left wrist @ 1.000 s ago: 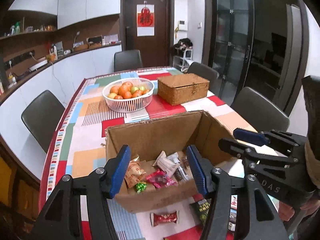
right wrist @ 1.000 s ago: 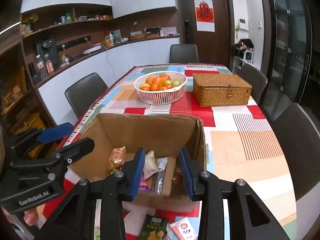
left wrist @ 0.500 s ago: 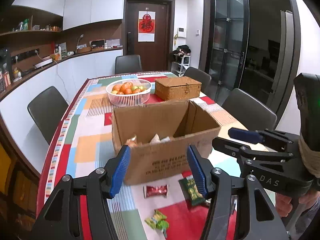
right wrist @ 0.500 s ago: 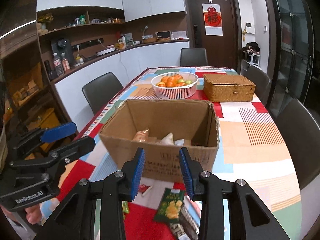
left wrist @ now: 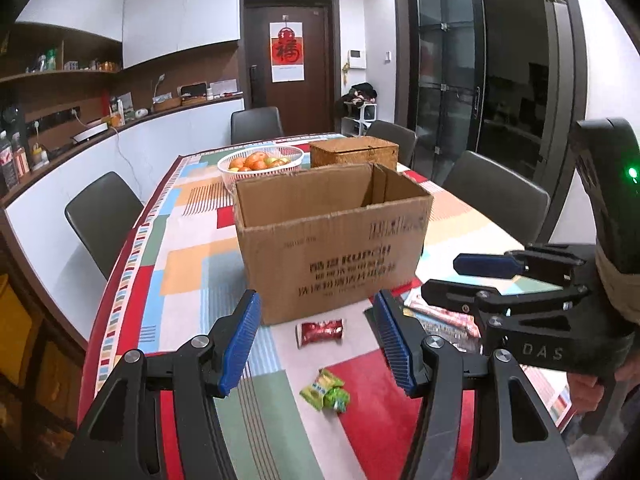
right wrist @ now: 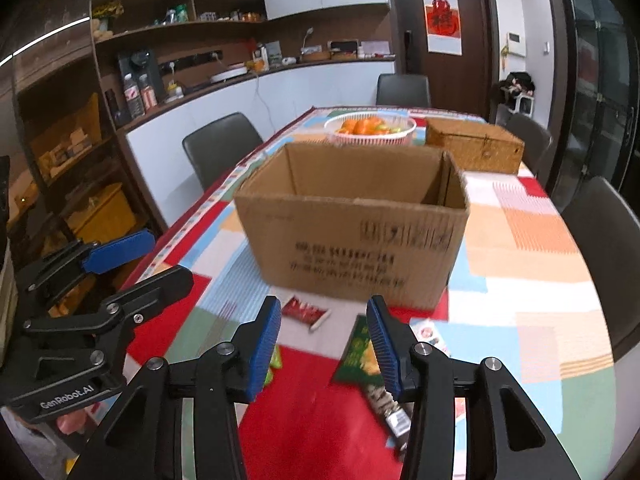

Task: Organize snacks
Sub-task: 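Move both tools back to the remaining snacks on the table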

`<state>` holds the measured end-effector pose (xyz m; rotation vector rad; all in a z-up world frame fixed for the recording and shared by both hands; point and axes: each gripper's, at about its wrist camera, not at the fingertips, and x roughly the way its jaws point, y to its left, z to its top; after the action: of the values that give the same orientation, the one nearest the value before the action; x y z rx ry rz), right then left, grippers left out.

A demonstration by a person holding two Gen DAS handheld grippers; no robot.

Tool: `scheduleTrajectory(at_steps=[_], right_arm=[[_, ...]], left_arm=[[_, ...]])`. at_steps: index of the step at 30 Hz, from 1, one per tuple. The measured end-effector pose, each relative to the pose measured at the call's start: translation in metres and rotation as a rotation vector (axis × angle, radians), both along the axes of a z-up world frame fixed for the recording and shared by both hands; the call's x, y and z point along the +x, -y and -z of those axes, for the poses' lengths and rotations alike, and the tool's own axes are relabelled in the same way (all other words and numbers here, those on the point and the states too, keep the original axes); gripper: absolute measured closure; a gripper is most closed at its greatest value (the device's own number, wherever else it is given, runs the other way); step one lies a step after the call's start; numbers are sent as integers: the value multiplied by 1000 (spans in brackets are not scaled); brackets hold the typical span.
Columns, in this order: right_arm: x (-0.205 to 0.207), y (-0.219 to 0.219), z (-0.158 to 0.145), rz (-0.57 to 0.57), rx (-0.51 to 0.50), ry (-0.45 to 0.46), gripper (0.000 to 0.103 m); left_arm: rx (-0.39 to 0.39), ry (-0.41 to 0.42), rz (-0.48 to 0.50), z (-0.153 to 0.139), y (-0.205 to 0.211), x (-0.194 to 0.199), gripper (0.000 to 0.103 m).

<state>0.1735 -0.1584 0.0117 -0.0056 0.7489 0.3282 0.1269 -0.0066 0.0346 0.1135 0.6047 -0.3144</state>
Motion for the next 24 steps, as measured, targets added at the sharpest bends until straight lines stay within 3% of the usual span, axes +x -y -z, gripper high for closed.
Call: scheduleTrajectory(at_steps=[6,12,24], right_arm=[[-18,-5,11,14,-46,27,57],[-46,-12,27,43,-184,106,54],[-42,1,75,65,-268,-50,54]], left_arm=[[34,0,-31,24,-4,-19,45],[86,-71,-35,55,-2,-32,45],[111,-224,-22,98,4,-18,46]])
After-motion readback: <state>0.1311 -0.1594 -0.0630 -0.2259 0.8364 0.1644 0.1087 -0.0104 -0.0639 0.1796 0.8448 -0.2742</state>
